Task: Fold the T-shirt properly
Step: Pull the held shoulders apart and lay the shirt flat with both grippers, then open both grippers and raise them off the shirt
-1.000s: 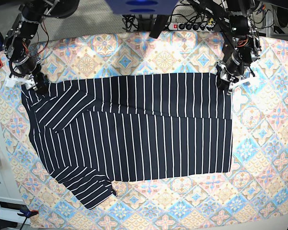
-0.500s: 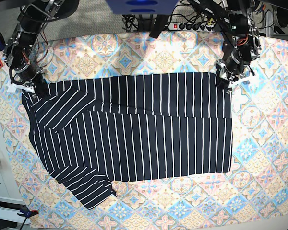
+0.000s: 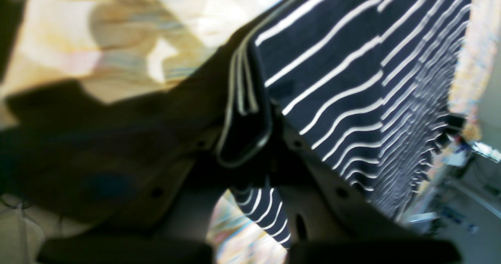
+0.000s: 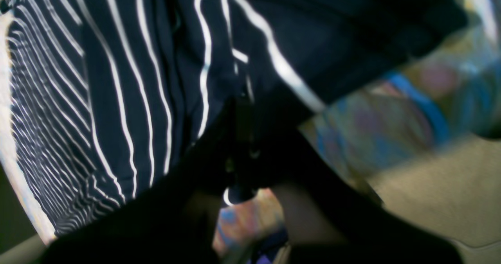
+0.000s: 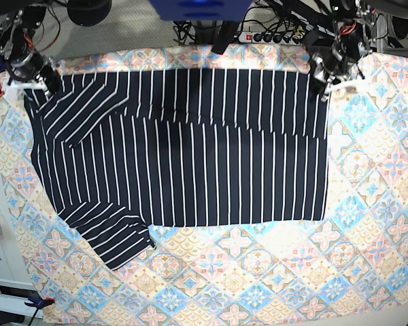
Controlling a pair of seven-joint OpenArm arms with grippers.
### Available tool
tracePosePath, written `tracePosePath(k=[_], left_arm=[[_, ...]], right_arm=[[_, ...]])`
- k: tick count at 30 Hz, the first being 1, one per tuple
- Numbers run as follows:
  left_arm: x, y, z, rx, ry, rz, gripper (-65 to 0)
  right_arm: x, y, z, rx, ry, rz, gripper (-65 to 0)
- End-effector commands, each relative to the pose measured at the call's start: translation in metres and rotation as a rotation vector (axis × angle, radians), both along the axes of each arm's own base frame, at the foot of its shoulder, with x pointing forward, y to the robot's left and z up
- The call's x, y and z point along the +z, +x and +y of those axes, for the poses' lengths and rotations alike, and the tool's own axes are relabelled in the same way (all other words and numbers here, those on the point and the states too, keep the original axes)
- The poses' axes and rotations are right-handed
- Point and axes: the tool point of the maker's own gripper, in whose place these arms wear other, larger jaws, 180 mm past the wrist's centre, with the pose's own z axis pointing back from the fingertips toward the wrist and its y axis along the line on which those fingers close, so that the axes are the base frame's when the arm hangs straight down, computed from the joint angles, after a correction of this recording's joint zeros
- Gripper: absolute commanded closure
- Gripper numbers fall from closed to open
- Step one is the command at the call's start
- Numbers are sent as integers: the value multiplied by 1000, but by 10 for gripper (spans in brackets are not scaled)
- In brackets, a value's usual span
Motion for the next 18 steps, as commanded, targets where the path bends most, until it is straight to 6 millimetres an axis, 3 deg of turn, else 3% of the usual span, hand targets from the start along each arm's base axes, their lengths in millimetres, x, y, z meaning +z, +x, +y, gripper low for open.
tracePosePath(k=[1, 6, 9, 15, 18], left_arm=[[3, -7, 6, -2, 17, 7, 0], [4, -33, 12, 1, 22, 47, 0], [7, -33, 24, 33, 35, 40, 0], [8, -31, 26, 36, 36, 34, -3], [7, -35, 27, 39, 37, 45, -73]], right_arm=[[12, 8, -2, 23, -15, -33, -4], [12, -10, 12, 67, 2, 8, -7], [12, -14, 12, 67, -5, 13, -11], [18, -13, 8, 75, -24, 6, -144], [27, -24, -8, 41, -57, 8, -207]])
